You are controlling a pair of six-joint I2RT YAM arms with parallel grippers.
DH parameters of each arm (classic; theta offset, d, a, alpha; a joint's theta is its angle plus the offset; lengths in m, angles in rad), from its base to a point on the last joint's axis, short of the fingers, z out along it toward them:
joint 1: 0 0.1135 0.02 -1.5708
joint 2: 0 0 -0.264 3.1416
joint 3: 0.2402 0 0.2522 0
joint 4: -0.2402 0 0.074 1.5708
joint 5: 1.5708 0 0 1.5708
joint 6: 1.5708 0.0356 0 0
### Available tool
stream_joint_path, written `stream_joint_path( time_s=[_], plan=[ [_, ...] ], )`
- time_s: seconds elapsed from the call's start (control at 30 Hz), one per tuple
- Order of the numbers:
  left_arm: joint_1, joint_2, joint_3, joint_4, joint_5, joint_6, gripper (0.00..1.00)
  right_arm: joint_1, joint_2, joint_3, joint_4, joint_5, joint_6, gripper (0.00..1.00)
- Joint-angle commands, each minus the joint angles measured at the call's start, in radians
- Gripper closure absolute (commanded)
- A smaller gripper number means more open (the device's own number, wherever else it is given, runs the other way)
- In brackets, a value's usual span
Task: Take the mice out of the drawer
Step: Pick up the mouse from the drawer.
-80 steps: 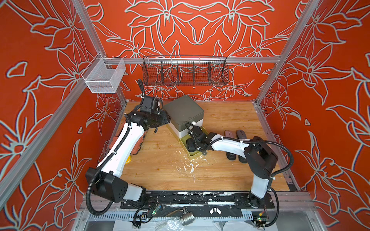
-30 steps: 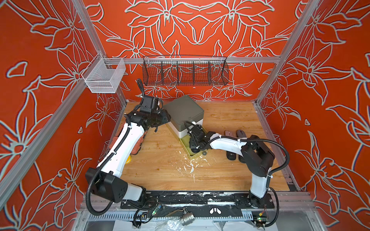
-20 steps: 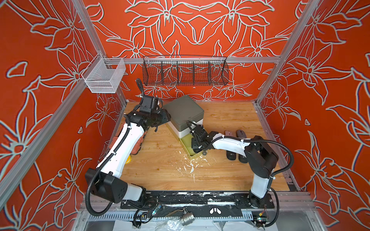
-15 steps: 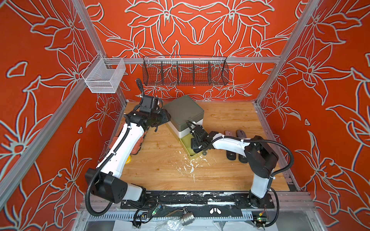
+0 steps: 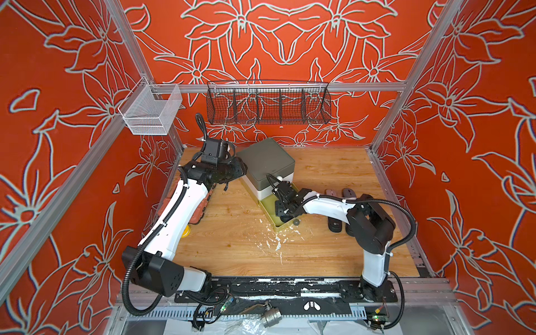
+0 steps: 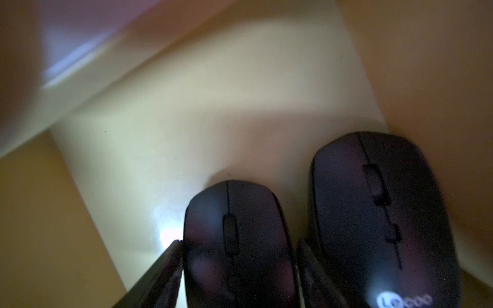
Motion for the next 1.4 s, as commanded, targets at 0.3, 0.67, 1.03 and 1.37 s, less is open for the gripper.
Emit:
stream_joint_path(
  time_s=[0.3, 0.67, 1.03, 1.37],
  plan=[
    [0.002, -0.027, -0.007, 0.006, 0.001, -0.014, 0.45, 0.004, 0.054, -0.007, -0.082, -0.038, 0.025, 0.37],
    [0.002, -0.029, -0.007, 0.009, 0.006, -0.017, 0.45, 0.003, -0.033, -0.01, -0.075, 0.015, 0.095, 0.43],
    [0.003, -0.034, -0.004, -0.001, 0.011, -0.01, 0.45, -0.006, -0.154, -0.067, -0.05, 0.056, 0.184, 0.43],
    [-0.003, -0.042, -0.001, -0.034, 0.062, 0.023, 0.45, -0.063, -0.317, -0.122, -0.047, 0.03, 0.152, 0.43]
  ],
)
